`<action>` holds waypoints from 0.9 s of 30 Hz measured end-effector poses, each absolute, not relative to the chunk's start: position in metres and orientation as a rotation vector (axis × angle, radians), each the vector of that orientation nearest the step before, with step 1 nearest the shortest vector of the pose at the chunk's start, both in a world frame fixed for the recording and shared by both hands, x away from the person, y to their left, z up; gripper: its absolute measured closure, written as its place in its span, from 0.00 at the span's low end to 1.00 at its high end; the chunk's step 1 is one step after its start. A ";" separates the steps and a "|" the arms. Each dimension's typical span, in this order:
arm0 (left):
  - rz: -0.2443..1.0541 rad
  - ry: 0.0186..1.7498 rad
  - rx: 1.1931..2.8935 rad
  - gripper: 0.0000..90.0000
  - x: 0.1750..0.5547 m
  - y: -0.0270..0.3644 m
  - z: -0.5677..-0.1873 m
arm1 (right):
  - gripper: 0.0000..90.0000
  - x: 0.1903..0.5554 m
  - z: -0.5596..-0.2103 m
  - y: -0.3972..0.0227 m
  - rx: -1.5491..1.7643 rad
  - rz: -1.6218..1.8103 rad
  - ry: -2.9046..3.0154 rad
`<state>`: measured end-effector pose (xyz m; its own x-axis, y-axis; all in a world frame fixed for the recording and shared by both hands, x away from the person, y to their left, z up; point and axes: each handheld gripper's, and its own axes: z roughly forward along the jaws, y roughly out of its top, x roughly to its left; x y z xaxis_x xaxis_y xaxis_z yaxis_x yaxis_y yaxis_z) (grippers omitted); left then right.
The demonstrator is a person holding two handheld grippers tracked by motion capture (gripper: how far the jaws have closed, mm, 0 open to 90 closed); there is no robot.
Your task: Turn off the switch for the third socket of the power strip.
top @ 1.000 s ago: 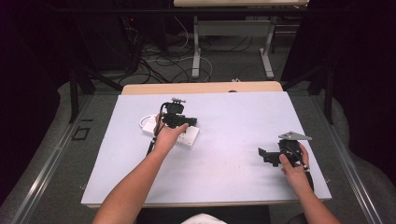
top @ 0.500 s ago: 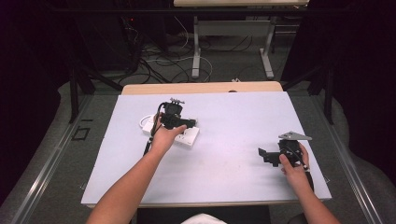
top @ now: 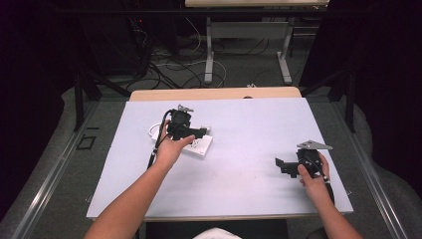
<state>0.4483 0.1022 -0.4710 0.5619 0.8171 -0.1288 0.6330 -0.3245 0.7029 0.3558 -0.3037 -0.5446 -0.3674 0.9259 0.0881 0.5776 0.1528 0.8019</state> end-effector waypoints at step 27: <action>0.285 1.159 1.994 0.04 0.418 0.117 -0.467 | 0.00 0.356 -0.545 -0.303 1.428 1.098 2.008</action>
<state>0.4183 0.1166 -0.4673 0.5561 0.8098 -0.1868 0.6310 -0.2651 0.7291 0.3560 -0.3031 -0.5448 -0.3697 0.9248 0.0902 0.5749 0.1514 0.8041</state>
